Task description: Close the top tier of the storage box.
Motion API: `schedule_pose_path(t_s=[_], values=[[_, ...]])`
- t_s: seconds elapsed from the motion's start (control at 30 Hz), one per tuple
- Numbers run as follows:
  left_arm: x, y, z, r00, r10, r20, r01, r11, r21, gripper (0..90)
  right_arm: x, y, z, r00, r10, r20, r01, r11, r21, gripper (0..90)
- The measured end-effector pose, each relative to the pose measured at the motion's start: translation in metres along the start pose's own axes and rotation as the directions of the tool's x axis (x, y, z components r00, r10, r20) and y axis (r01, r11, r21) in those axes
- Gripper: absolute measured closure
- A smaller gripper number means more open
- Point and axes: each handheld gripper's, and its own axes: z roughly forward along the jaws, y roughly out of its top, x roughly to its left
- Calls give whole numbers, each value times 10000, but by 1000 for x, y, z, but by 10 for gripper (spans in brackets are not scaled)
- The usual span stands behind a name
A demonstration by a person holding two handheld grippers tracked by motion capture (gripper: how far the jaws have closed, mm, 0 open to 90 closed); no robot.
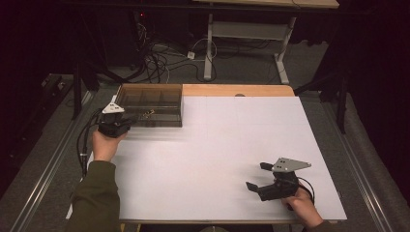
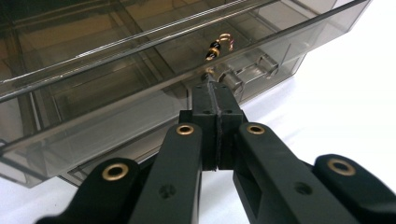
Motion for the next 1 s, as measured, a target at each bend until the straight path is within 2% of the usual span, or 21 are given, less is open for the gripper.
schedule_pose_path(t_s=[0.17,0.5,0.8,1.0], values=[[-4,9,4,9995,189,-236,-187,9998,104,878,0,0,0,10000,21,8,-21,10000,2,85],[-3,17,11,9996,9,-271,-12,10000,-94,878,-1,-1,0,10000,36,14,-36,10000,6,85],[-1,18,14,9994,-60,-355,52,9997,-239,878,-2,-2,0,9999,99,59,-99,10000,11,86],[-3,17,13,9994,-56,-340,52,9999,-112,877,-1,-2,1,9999,-99,95,97,9999,117,85]])
